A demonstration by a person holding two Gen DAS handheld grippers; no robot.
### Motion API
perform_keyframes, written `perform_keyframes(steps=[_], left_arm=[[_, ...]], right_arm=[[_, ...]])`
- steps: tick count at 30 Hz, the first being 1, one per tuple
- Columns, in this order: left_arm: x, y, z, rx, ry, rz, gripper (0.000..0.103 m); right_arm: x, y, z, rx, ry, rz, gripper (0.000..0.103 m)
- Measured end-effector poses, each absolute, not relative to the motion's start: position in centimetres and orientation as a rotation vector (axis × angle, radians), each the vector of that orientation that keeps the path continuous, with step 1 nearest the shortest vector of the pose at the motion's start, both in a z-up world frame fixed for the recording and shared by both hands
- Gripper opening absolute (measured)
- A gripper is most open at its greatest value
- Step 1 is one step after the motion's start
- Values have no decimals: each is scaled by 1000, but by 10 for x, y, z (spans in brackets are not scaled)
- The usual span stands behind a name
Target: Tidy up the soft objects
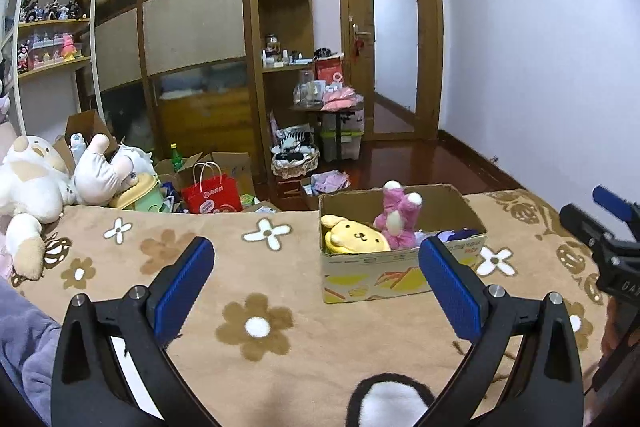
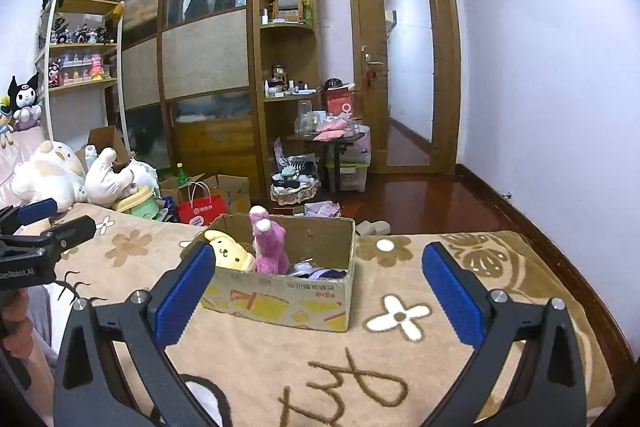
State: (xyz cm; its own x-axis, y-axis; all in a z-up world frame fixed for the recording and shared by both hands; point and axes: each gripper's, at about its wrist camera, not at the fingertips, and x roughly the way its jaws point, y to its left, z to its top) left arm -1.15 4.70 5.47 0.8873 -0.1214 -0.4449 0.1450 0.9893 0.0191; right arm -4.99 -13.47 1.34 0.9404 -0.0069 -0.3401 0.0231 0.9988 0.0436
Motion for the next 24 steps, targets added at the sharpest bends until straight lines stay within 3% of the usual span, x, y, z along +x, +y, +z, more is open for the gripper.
perform_keyframes(steps=[24], left_arm=[[3, 29, 30, 92, 479, -155, 101]], right_arm=[[-39, -135, -7, 48, 359, -36, 103]])
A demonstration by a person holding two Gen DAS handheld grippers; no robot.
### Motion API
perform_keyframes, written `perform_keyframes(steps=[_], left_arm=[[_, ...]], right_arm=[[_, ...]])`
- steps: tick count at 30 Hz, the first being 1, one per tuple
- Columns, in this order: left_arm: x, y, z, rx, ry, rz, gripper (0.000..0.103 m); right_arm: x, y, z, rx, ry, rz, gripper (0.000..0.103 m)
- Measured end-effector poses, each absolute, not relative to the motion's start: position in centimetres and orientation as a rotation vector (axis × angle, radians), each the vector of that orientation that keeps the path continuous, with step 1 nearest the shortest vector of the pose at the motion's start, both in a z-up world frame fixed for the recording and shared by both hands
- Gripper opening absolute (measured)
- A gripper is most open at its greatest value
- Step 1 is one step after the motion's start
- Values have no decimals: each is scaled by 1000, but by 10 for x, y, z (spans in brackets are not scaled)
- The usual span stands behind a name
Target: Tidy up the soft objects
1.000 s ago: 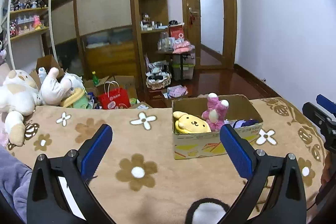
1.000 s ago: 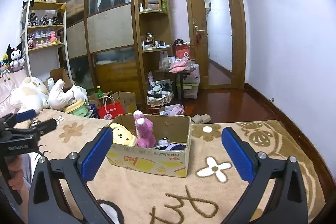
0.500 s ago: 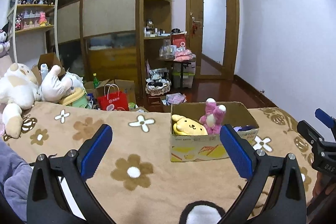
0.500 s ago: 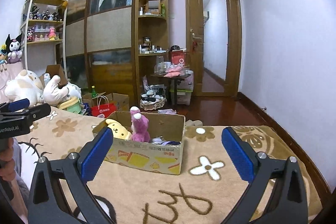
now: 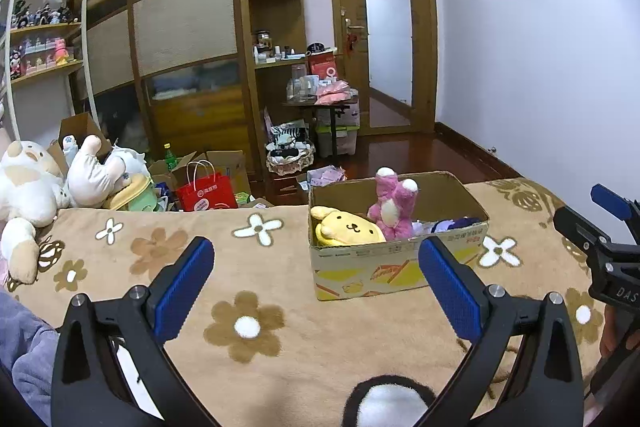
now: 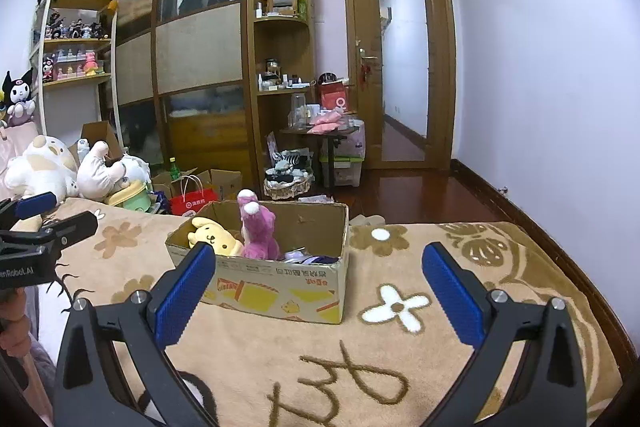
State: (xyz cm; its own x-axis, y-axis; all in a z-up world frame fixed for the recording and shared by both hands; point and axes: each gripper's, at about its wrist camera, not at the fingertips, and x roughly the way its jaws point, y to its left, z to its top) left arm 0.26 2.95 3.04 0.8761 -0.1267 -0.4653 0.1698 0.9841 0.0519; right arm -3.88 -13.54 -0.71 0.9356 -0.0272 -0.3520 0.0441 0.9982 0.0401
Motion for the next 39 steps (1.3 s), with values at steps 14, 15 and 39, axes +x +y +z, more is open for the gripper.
perform_keyframes(steps=[14, 15, 39], left_arm=[[1, 26, 28, 109, 480, -151, 101], [1, 26, 28, 109, 481, -155, 101], [1, 27, 25, 113, 495, -156, 101]], right_arm=[[-34, -134, -15, 54, 375, -32, 103], [-34, -133, -16, 54, 376, -36, 103], [-35, -135, -19, 56, 381, -39, 103]])
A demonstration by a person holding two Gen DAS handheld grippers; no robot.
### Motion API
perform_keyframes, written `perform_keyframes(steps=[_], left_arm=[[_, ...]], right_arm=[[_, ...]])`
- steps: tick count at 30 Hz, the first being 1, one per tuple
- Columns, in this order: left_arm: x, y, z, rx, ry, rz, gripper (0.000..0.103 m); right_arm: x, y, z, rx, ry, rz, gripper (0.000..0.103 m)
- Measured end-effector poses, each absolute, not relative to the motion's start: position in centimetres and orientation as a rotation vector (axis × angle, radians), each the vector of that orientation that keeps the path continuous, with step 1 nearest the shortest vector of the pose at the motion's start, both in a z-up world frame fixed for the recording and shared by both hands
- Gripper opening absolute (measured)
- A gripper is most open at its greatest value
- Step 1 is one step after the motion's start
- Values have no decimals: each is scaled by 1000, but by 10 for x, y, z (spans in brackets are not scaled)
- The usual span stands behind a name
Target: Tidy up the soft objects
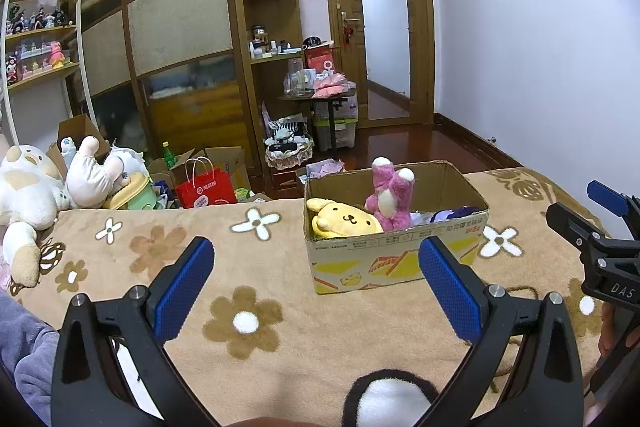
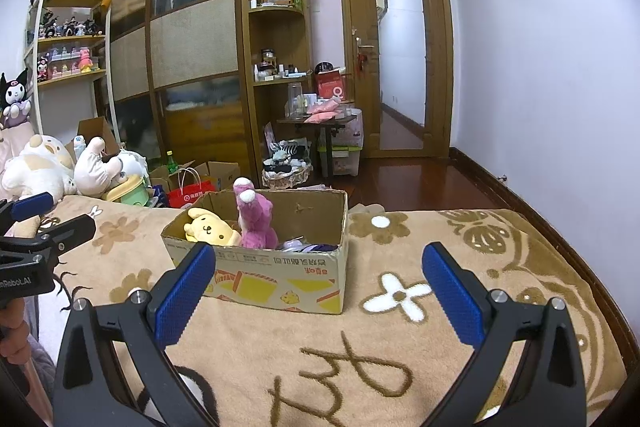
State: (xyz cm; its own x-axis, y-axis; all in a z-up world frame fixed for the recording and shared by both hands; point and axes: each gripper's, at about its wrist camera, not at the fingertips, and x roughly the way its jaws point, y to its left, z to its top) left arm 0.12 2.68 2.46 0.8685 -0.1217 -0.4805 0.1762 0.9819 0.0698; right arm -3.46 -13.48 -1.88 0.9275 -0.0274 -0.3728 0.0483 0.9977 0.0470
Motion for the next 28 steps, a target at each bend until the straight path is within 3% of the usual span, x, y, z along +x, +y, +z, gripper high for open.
perform_keyframes(steps=[28], left_arm=[[1, 25, 22, 120, 502, -160, 101]], right_arm=[[-35, -136, -18, 57, 386, -41, 103]])
